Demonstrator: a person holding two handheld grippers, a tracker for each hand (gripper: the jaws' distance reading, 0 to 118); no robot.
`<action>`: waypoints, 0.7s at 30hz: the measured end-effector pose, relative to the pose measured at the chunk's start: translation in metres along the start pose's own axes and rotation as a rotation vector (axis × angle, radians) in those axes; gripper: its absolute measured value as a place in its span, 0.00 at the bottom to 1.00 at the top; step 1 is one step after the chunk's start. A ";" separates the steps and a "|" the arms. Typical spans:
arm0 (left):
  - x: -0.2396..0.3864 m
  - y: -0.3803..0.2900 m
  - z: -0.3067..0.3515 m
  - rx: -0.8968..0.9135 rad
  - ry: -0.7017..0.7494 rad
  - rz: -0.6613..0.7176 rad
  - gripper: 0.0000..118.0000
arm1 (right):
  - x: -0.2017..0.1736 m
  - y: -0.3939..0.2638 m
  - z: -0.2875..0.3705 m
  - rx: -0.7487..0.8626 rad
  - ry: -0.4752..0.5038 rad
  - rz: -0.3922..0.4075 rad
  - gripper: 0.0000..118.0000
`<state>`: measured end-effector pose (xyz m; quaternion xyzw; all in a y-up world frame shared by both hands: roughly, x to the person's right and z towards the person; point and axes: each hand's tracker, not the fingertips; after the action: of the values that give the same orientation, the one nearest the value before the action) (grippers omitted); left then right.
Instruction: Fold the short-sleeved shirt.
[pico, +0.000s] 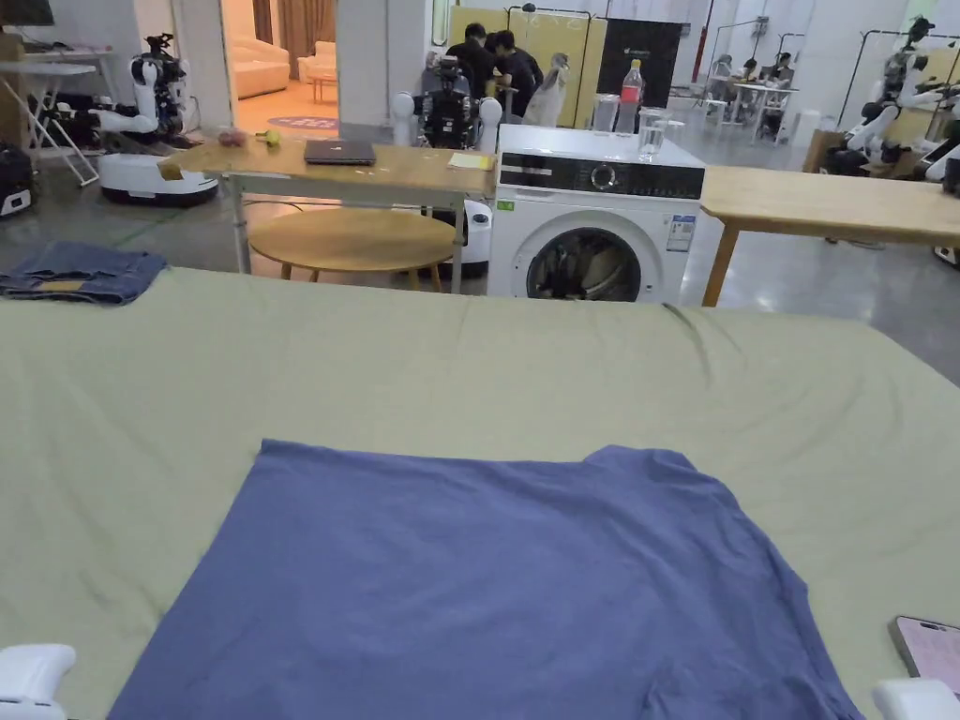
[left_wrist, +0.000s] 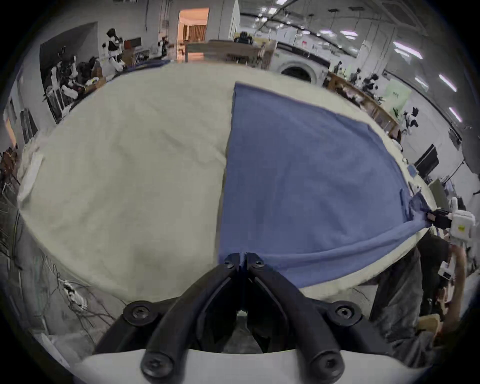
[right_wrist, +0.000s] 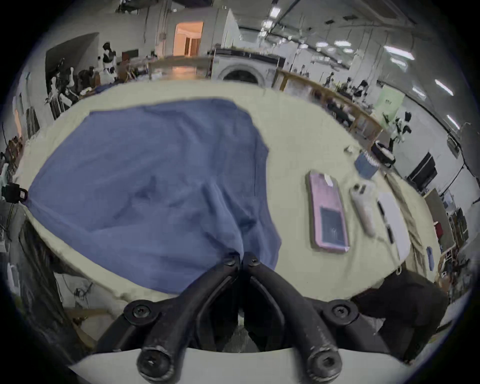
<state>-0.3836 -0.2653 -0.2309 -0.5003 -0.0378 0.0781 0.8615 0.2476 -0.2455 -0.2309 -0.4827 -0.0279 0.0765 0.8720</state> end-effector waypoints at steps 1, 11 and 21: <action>0.000 0.002 -0.003 -0.009 0.005 -0.001 0.00 | 0.001 -0.001 -0.004 -0.007 0.013 -0.012 0.00; 0.019 0.027 0.023 0.056 0.053 -0.028 0.17 | -0.003 0.018 0.017 0.079 -0.039 -0.042 0.42; 0.089 0.060 0.053 0.513 0.107 -0.191 0.23 | -0.062 0.061 0.056 0.518 0.008 -0.148 0.41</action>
<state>-0.3095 -0.1750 -0.2578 -0.2633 -0.0180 -0.0228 0.9643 0.1730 -0.1769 -0.2509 -0.2406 -0.0393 0.0153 0.9697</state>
